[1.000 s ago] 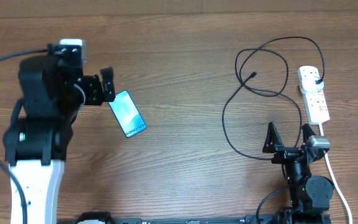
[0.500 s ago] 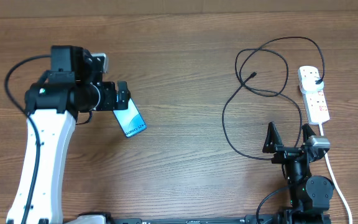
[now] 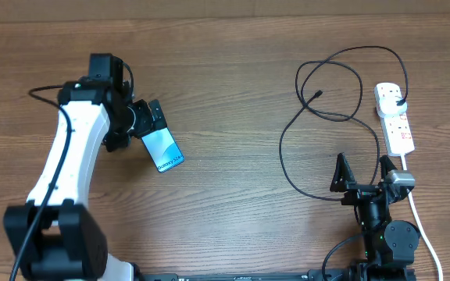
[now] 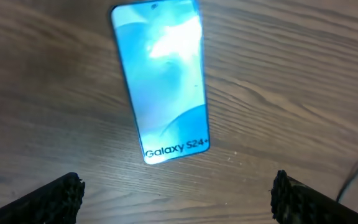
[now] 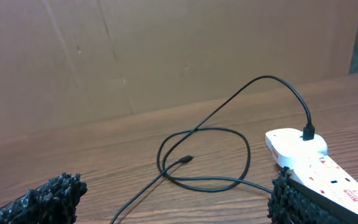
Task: Plug charger to phone and switch on socket
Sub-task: 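Open the left gripper and move it over the phone, then lower the left gripper and close it on the phone's edge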
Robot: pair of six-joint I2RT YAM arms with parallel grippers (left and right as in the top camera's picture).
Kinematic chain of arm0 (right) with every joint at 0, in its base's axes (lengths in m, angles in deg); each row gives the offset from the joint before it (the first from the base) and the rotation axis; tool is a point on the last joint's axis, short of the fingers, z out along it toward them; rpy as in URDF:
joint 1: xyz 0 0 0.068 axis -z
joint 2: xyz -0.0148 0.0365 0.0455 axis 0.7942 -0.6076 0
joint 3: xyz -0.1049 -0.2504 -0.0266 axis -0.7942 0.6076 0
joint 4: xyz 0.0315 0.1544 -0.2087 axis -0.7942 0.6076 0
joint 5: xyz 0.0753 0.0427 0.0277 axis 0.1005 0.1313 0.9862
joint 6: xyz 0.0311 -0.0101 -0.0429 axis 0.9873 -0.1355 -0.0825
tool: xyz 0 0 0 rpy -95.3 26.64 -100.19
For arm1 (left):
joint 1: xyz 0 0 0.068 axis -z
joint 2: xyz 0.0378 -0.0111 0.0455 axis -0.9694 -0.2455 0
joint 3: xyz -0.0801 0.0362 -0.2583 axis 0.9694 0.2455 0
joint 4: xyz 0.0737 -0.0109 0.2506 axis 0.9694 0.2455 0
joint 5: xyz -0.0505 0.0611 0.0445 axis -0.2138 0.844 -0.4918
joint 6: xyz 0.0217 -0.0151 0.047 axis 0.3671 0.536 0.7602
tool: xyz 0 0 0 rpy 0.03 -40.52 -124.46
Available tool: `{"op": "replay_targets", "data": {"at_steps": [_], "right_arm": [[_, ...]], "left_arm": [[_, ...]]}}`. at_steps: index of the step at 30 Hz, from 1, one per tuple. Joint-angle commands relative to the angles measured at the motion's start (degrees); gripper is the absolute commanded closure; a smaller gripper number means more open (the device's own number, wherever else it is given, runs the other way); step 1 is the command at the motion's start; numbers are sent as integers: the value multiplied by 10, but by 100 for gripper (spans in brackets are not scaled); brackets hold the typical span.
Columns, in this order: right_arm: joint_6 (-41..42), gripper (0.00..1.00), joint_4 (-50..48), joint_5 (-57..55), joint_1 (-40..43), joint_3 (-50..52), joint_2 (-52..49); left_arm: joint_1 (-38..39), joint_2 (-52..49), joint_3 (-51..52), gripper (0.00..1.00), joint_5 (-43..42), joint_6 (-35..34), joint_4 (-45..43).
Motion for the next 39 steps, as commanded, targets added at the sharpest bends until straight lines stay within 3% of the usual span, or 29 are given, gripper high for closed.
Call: {"op": "replay_targets", "data": {"at_steps": [1,15,28,39], "right_arm": [[-2,0,-2,1,-3,6,6],[-2,0,-2,1,-3,6,6],[-2,0,-2,1,-3,6,6],[-2,0,-2,1,-3,6,6]], "left_arm": [[0,-42,-43,0,14,-45,17],[0,-184,-94,0,9,-109,40],[26,-187,-94,0,31,-195,24],[38,-187,-89,0,45,-203,25]]}}
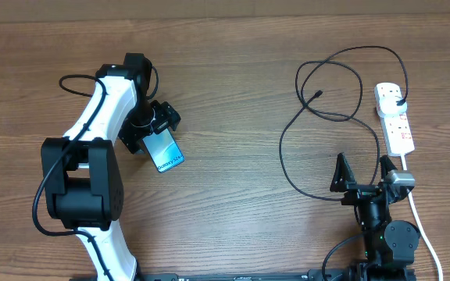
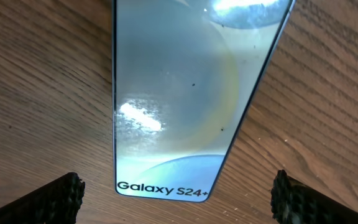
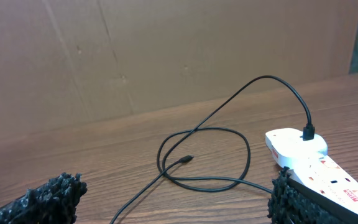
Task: Plug charger to phone and switch on socket
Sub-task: 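Lower the left gripper and close it on the phone's edge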
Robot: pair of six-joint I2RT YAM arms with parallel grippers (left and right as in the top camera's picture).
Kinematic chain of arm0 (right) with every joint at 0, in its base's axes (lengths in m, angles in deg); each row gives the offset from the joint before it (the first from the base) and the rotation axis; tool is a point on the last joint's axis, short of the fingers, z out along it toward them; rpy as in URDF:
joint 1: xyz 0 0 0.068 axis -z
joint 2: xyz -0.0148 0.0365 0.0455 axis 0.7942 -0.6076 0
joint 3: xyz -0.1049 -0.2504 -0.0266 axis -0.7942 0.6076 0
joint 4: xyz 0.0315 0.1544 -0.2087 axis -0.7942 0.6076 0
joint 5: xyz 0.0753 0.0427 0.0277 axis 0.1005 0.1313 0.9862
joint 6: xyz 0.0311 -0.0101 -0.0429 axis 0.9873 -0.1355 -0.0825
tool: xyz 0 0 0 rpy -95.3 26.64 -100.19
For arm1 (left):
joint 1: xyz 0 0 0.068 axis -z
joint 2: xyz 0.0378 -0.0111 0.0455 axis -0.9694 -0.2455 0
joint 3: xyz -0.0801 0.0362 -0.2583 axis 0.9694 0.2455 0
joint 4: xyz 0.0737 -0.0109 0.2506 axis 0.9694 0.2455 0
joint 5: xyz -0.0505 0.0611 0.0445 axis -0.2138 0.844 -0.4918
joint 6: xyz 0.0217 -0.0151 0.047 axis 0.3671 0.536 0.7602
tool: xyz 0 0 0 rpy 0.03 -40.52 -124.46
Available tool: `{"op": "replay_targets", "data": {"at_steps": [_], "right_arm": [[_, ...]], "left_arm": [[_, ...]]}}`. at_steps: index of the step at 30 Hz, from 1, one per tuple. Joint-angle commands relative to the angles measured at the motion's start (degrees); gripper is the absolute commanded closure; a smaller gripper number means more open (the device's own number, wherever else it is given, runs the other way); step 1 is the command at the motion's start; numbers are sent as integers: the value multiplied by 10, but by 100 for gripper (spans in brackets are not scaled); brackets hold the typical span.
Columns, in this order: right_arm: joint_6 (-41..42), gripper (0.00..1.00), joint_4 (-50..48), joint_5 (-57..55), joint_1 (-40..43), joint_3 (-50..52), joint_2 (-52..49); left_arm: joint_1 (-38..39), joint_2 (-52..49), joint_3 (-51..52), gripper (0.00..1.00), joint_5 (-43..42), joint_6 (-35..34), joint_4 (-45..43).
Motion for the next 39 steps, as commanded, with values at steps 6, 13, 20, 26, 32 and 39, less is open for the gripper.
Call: {"op": "replay_targets", "data": {"at_steps": [6,13,20,26,32,39], "right_arm": [[-2,0,-2,1,-3,6,6],[-2,0,-2,1,-3,6,6],[-2,0,-2,1,-3,6,6],[-2,0,-2,1,-3,6,6],[-2,0,-2,1,-3,6,6],[-2,0,-2,1,-3,6,6]], "left_arm": [[-1,-6,-10,0,14,39,-23],[-1,-6,6,0,51,50,-30],[-1,-6,23,0,50,60,-51],[-1,-6,24,0,48,60,-57],[-1,-6,26,0,48,61,-57],[-1,-6,42,0,42,84,-75]]}}
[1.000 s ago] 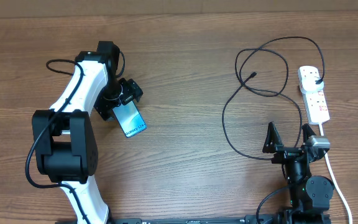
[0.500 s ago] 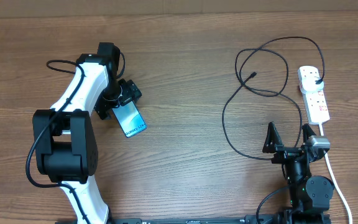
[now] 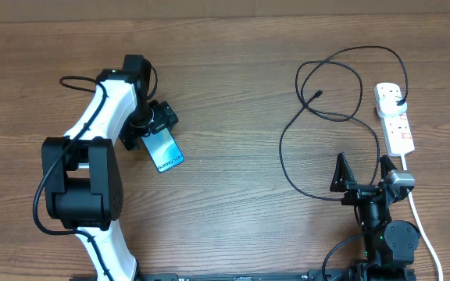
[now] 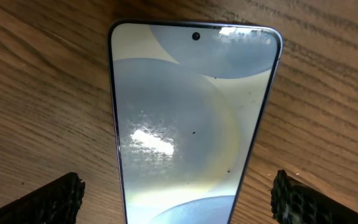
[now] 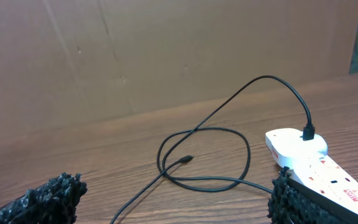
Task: Plug charger to phone and switch on socket
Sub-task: 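Lower the left gripper and close it on the phone's edge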
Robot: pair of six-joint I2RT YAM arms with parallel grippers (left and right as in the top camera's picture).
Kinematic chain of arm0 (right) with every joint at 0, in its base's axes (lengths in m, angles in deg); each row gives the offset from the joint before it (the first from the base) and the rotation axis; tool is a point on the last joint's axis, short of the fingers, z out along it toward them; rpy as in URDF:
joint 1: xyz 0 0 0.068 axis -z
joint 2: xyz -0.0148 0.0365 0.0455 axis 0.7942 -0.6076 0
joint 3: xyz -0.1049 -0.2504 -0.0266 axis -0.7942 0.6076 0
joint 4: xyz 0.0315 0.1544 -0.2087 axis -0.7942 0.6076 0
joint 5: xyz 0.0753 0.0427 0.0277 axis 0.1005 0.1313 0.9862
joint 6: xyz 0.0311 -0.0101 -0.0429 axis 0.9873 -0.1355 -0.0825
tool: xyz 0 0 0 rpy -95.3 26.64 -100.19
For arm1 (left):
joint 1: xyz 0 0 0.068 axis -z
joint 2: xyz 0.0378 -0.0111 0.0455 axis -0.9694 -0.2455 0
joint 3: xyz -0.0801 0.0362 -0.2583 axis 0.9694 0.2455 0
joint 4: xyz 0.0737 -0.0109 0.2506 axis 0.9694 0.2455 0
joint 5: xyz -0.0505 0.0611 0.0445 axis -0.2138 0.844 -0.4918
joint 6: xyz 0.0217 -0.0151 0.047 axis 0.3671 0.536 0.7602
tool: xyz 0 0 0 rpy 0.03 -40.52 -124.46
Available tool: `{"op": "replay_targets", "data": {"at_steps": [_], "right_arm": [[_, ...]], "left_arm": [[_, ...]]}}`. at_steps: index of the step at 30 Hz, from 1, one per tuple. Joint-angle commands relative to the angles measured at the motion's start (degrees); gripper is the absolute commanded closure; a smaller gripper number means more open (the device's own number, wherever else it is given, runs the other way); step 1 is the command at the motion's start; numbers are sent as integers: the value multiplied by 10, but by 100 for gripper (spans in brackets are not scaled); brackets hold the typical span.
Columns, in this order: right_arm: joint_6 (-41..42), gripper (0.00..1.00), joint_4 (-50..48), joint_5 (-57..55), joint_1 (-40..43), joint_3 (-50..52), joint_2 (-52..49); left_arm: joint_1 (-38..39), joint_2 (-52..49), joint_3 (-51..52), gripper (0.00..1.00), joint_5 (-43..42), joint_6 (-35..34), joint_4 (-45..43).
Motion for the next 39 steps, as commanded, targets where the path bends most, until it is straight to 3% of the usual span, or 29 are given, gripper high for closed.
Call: {"op": "replay_targets", "data": {"at_steps": [1,13,39], "right_arm": [[-2,0,-2,1,-3,6,6],[-2,0,-2,1,-3,6,6],[-2,0,-2,1,-3,6,6]], "left_arm": [[-1,-6,14,0,2,19,-6],[-1,-6,58,0,-17,20,-64],[10,-43,60,0,-19,40,-75]]}}
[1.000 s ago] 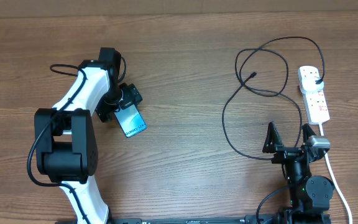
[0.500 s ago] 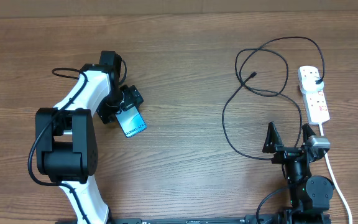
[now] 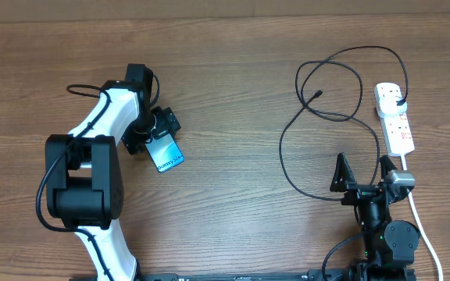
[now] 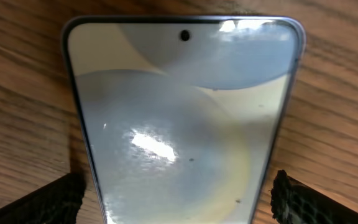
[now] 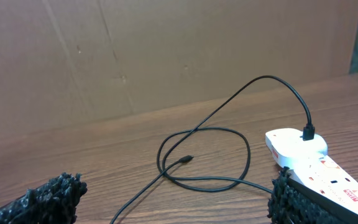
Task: Plug charger to phone and switch on socket
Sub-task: 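Lower the left gripper and close it on the phone's edge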
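The phone (image 3: 167,152) lies face up on the wooden table at the left, its screen (image 4: 179,112) filling the left wrist view with the camera hole at the top. My left gripper (image 3: 153,129) is low over the phone's upper end and open, one finger (image 4: 42,202) on each long side. A black charger cable (image 3: 287,133) loops over the right half of the table, its free plug tip (image 3: 319,94) (image 5: 186,160) lying loose. The cable's other end is plugged into a white power strip (image 3: 394,119) (image 5: 309,155). My right gripper (image 3: 363,173) (image 5: 173,196) is open near the front edge, holding nothing.
The strip's white lead (image 3: 422,226) runs toward the front edge past the right arm. A brown cardboard wall (image 5: 166,56) stands behind the table. Bare wood (image 3: 233,156) lies between the phone and the cable.
My left gripper has come closer to the phone, which now spans almost the whole gap between the fingers. The right arm, cable and strip are unchanged.
My left gripper first hung open well above the phone, whole screen in view. Then it was low over the lettered end, then over the camera end. Now it is lower still, fingers flanking the phone. The right arm stayed still.
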Robot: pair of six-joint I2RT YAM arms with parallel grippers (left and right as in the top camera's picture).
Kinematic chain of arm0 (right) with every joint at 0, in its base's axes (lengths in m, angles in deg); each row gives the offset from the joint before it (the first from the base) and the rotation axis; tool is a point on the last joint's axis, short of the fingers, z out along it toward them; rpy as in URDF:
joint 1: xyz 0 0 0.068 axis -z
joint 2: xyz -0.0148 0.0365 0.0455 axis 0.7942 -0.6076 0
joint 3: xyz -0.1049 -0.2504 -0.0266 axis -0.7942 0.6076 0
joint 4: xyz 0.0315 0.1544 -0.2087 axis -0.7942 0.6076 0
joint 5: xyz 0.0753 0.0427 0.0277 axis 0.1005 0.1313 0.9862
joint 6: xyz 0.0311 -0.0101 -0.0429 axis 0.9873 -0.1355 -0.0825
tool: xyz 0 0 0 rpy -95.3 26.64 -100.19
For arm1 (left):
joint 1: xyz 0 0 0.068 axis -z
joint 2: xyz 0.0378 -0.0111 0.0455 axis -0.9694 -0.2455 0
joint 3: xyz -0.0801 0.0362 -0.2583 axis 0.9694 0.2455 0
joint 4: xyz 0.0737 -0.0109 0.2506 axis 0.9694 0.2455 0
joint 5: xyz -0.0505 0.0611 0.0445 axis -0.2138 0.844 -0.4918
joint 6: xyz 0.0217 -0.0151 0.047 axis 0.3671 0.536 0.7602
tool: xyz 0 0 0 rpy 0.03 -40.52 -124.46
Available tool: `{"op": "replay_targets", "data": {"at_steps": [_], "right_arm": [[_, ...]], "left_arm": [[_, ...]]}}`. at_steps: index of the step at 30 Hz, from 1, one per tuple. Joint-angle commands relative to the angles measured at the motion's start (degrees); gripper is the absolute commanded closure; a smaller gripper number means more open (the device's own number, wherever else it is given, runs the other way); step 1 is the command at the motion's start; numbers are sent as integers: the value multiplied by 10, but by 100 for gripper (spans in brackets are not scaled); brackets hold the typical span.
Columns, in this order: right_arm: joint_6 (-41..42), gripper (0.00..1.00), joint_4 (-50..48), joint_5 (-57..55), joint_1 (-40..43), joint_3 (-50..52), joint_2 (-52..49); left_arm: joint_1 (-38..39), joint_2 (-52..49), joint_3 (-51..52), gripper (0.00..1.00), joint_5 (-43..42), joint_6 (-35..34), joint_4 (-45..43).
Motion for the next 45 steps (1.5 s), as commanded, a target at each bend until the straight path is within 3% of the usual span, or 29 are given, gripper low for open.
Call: {"op": "replay_targets", "data": {"at_steps": [1,13,19,30,45], "right_arm": [[-2,0,-2,1,-3,6,6],[-2,0,-2,1,-3,6,6],[-2,0,-2,1,-3,6,6],[-2,0,-2,1,-3,6,6],[-2,0,-2,1,-3,6,6]], "left_arm": [[12,-46,7,0,-11,12,-1],[28,-88,7,0,-38,2,35],[28,-88,7,0,-92,-14,35],[28,-88,7,6,-58,-24,29],[28,-88,6,27,-36,-21,29]]}}
